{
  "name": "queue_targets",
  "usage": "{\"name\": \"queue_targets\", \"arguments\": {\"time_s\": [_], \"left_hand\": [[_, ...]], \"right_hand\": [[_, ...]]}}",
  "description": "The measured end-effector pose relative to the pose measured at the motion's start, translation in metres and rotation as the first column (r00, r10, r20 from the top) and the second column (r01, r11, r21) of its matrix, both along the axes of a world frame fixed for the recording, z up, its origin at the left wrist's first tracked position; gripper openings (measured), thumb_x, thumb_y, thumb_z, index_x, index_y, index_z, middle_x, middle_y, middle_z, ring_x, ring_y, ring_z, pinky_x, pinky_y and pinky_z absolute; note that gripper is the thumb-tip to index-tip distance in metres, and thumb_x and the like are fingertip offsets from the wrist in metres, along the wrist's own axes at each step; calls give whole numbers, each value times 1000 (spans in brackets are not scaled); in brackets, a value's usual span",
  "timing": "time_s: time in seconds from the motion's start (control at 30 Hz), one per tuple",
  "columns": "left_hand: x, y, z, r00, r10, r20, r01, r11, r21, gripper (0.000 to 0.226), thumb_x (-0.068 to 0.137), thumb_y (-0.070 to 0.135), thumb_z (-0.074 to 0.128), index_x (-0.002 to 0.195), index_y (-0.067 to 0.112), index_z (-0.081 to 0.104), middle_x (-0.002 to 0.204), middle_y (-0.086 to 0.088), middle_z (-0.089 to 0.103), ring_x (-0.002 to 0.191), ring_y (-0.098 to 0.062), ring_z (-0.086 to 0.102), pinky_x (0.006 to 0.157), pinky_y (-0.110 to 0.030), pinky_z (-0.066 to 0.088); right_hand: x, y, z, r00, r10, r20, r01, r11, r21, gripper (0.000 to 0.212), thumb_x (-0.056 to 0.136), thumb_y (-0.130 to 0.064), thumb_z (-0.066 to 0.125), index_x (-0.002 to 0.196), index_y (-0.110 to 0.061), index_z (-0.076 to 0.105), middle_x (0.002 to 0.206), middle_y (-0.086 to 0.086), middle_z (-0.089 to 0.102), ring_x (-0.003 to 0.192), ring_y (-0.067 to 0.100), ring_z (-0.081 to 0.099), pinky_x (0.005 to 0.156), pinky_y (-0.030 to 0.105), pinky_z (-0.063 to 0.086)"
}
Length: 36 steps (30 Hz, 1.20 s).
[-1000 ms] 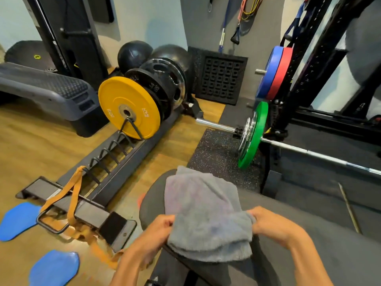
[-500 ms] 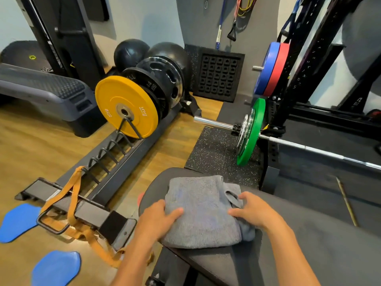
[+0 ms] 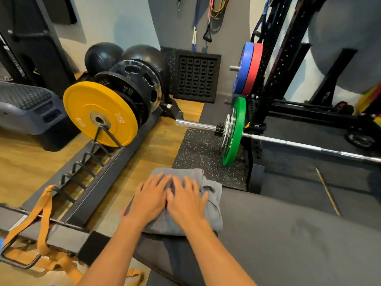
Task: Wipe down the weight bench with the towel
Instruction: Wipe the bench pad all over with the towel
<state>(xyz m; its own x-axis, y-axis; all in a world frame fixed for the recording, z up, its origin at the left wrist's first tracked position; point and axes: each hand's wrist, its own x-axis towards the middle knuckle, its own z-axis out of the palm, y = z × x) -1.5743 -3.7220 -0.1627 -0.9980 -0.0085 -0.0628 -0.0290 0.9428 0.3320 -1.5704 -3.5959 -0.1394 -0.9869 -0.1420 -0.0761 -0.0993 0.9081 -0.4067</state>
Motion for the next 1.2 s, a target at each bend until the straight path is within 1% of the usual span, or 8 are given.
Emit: {"name": "queue_targets", "arguments": {"time_s": [0.1,0.2,0.43,0.73,0.83,0.93,1.1,1.2], "left_hand": [[-20,-18,-48,995,-83,-54,79,995,-62,80,89,64,-9,147,30,35,157,5,29,147,-24,25,114,-51,28],[-28,-10,-48,995,-67,-72,56,989,-135,65,96,50,13,140,20,50,148,-8,46,138,-36,39,107,-61,32],[-6,72,-37,995,27,-99,-46,981,-190,64,91,37,21,131,1,57,133,-29,54,127,-50,47,107,-61,29],[10,94,-17,942,299,-154,-325,927,-188,46,93,58,45,136,44,48,143,-8,44,133,-33,34,106,-58,22],[7,93,-17,938,315,-144,-342,909,-240,42,96,46,46,137,41,49,144,-10,42,129,-37,33,97,-59,30],[1,91,-20,929,302,-213,-345,914,-213,35,97,38,48,130,34,59,138,-14,47,120,-41,37,89,-59,35],[2,114,-33,909,315,-271,-367,915,-168,30,98,38,48,121,28,64,133,-18,48,113,-45,41,81,-61,40],[2,154,-36,904,278,-325,-339,929,-150,32,95,39,46,114,25,67,127,-20,52,104,-47,46,75,-59,42]], "right_hand": [[-11,-19,-29,999,20,50,-23,998,63,49,104,-41,22,152,-32,22,164,4,12,150,30,0,110,71,-5],[-21,-10,-34,998,55,-16,-54,996,67,48,105,-35,24,152,-28,23,163,5,15,149,31,2,109,69,-4],[-7,56,-40,980,51,-195,-58,998,-30,41,94,-35,29,112,-31,65,132,-3,60,121,21,54,85,46,42],[-10,89,-26,998,65,-22,-65,998,-8,34,100,-25,43,130,-13,53,144,14,37,132,37,29,103,53,28],[-14,57,-29,996,-66,-53,64,997,-33,28,81,-41,65,100,-22,71,112,6,60,108,31,54,71,45,48],[-19,50,-39,994,-79,-74,80,997,-2,23,68,-52,70,74,-30,70,86,-7,60,79,18,60,42,23,40],[-19,82,-37,994,-21,-104,23,999,22,34,79,-37,38,66,-32,69,77,-9,61,61,16,60,32,20,32],[-17,125,-34,989,5,-149,-3,1000,17,26,86,-30,47,79,-26,72,93,2,64,75,27,62,39,27,41]]}}
